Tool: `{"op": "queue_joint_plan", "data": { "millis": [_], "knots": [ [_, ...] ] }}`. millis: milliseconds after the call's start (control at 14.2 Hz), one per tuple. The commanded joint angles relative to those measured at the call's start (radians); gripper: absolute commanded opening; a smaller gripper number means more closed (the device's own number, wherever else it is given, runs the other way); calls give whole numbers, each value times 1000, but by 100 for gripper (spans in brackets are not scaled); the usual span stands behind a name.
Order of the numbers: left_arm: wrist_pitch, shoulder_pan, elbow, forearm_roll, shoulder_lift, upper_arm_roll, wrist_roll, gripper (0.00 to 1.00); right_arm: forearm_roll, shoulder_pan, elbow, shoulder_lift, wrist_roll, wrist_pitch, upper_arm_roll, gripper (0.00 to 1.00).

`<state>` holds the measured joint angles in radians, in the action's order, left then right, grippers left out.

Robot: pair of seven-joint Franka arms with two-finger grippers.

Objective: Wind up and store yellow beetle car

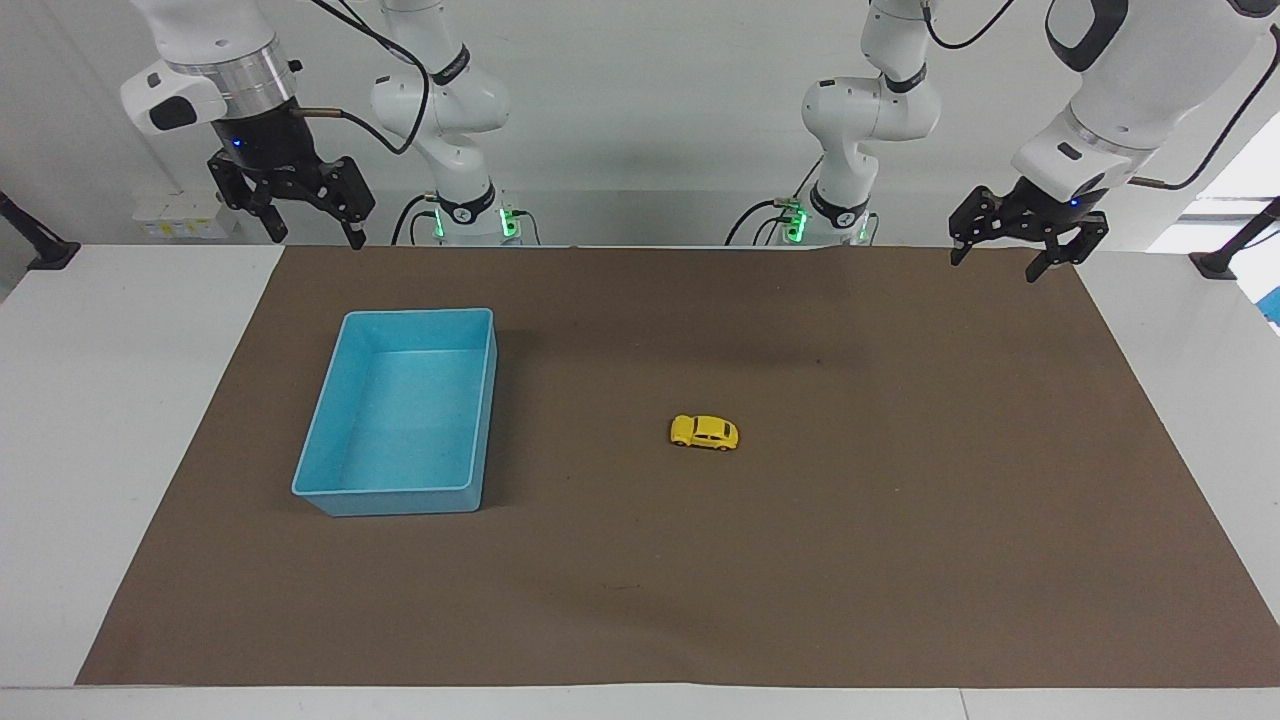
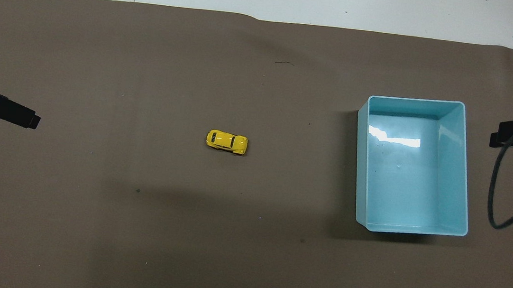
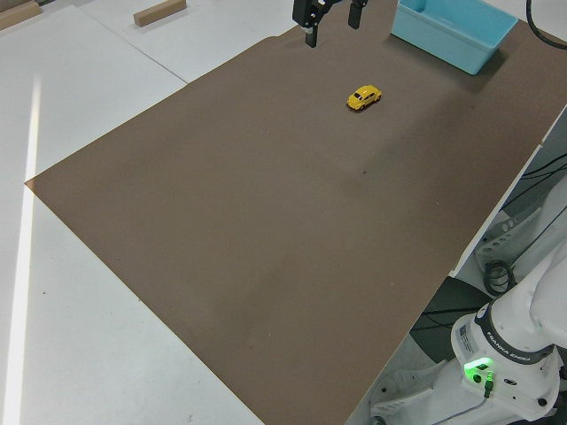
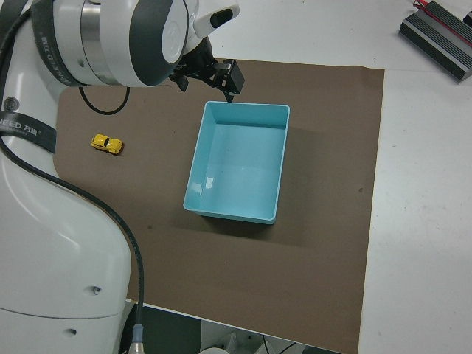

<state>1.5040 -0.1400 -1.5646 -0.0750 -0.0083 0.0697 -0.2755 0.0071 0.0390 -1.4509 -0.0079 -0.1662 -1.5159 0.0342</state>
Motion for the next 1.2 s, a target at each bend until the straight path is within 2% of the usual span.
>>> {"op": "queue_joint_plan", "data": {
  "millis": [0, 282, 564, 847, 1129],
  "knots": [
    [13, -27, -3, -15, 2, 8, -95, 100, 19, -11, 6, 0, -10, -9, -5, 100],
    [16, -44, -11, -46, 4, 8, -264, 100, 19, -10, 6, 0, -9, -9, -7, 100],
    [90, -102, -12, -48, 25, 8, -532, 100, 19, -10, 6, -1, -9, -4, -8, 100],
    [137, -128, -3, -52, 80, 8, -833, 100, 19, -11, 6, -1, -9, 0, -5, 100],
    [195, -161, -2, -60, 163, 2, -1019, 100, 19, -11, 6, -1, -9, 0, -5, 100]
  ]
}}
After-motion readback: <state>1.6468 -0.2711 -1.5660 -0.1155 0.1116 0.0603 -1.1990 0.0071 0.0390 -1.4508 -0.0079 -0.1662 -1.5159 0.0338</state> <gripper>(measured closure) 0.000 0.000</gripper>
